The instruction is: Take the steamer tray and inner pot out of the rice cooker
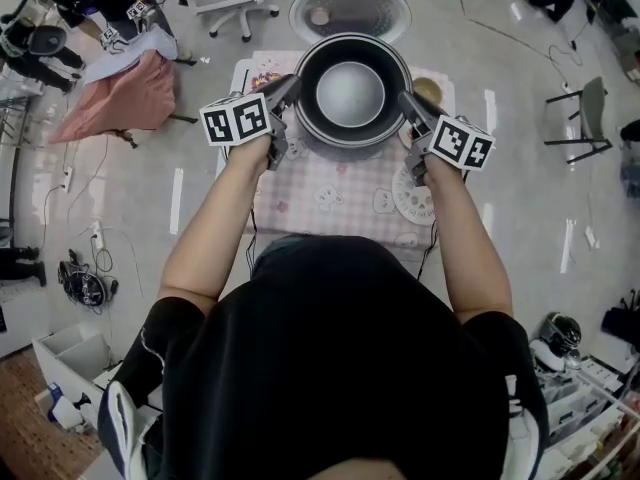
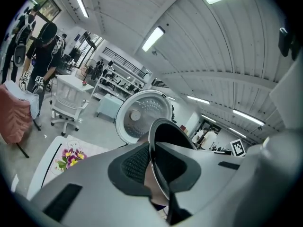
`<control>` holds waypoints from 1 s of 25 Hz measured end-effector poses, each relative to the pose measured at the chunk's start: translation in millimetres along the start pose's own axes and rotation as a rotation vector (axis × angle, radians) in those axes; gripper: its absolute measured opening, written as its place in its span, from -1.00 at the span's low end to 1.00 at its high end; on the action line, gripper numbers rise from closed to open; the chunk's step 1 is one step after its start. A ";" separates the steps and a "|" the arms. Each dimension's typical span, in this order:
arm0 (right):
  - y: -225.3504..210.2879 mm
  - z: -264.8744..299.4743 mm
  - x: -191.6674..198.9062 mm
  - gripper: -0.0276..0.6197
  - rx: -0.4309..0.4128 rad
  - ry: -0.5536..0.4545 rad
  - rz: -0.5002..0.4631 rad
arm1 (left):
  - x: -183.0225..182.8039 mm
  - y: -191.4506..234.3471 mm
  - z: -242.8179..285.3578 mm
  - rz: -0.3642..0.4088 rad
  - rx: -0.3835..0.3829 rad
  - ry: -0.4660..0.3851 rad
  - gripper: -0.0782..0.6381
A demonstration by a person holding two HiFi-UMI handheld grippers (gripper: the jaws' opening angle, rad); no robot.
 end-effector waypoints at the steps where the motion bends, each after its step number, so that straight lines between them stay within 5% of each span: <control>1: 2.9 -3.5 -0.1 -0.72 -0.004 -0.002 -0.003 | -0.4 -3.8 -3.2 -0.001 0.005 -0.004 -0.64; 25: 46.1 -47.2 16.5 -0.72 -0.077 -0.005 -0.042 | 1.3 -43.5 -69.8 -0.013 -0.019 -0.078 -0.64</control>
Point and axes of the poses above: the fingertips, and each gripper's own axes: z forward along the fingers, y to its left, x out of its underside, the point moved 6 cm from there along -z, backward along the fingers, and after that the axes turned 11 degrees about z, right-handed, at the moved point
